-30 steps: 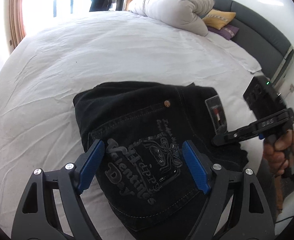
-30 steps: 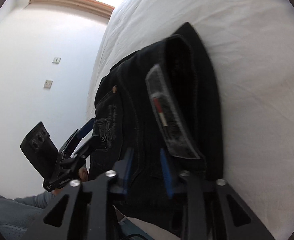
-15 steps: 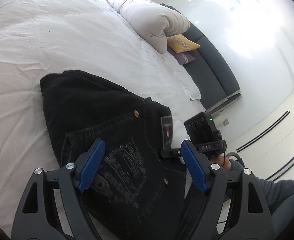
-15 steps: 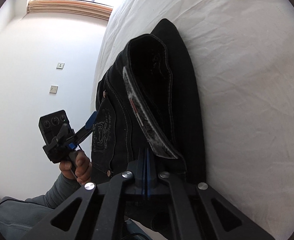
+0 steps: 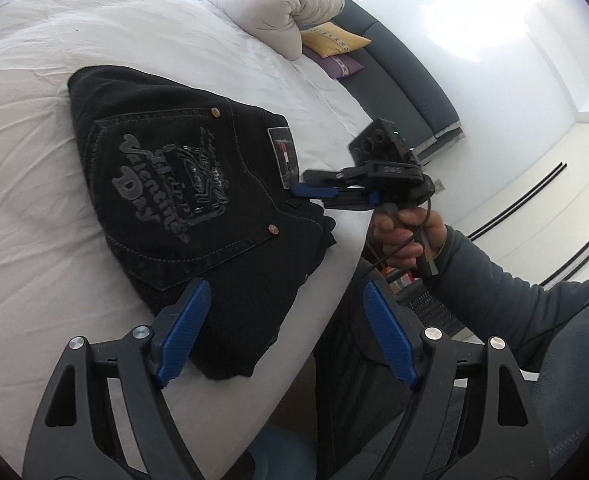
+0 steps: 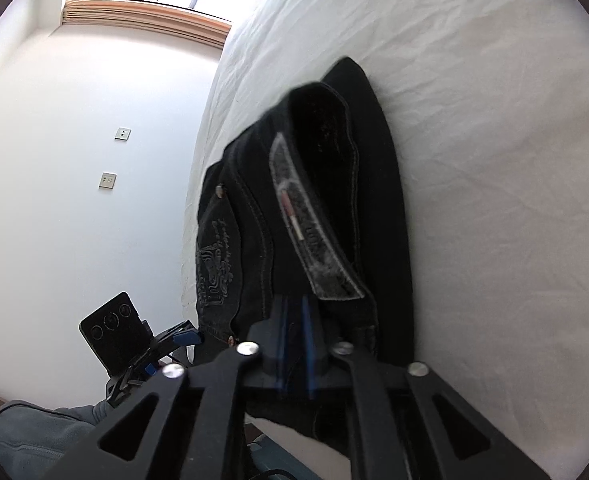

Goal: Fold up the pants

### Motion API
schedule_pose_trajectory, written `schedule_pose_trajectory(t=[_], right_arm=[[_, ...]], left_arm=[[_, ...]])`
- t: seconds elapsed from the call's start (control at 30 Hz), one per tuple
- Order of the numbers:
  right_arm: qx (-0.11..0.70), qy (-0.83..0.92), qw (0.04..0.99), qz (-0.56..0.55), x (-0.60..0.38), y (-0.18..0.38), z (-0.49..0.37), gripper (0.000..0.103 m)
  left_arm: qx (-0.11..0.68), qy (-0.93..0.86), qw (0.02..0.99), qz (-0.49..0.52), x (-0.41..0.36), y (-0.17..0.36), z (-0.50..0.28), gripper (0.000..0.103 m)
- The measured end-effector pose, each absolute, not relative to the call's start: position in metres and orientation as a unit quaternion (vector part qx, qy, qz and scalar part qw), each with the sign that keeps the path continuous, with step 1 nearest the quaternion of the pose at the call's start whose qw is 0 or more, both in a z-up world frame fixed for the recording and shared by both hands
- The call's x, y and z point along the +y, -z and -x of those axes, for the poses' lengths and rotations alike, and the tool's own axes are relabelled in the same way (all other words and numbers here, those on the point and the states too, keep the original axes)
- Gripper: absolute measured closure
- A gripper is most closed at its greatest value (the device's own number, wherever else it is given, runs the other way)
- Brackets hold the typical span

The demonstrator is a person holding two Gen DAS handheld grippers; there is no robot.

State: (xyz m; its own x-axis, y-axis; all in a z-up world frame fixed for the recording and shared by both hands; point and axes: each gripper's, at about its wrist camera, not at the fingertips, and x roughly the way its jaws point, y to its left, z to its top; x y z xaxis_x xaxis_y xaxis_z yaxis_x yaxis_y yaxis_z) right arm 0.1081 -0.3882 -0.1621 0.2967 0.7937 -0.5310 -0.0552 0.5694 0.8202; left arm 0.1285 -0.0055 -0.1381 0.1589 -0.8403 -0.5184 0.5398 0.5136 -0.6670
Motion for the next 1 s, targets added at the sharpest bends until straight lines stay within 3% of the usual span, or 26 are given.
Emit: schedule_pose_trajectory(t=[0.03,0.07,0.3,0.63,0.77,1.0], right_arm=[[0.497,-0.285,0.733,-0.365,-0.398,0.152,-0.104,0.038],[0.485,-0.273,0.745,-0.369,-0.407,0.142,-0.100,0.027],[0.528,-0.278,0.743,-0.303,-0.392,0.125,-0.078,0.028],[0.553,-0.284,0.691,-0.368,-0.385,0.177,-0.079,0.045],[0.562,-0.271,0.704,-0.339,-0.378,0.177,-0.088,0.083],[0.538,-0.234,0.736,-0.337,-0.385,0.165,-0.055,0.090]], left_arm=[[0.454,0.450,0.749,0.174,0.003,0.137,-0.129,0.025],[0.454,0.434,0.756,0.184,0.013,0.138,-0.131,0.025],[0.481,0.364,0.762,0.235,0.031,0.159,-0.168,0.025],[0.514,0.363,0.750,0.203,-0.009,0.171,-0.195,0.025],[0.520,0.361,0.747,0.203,-0.008,0.176,-0.195,0.025],[0.516,0.367,0.749,0.195,-0.013,0.170,-0.194,0.025]])
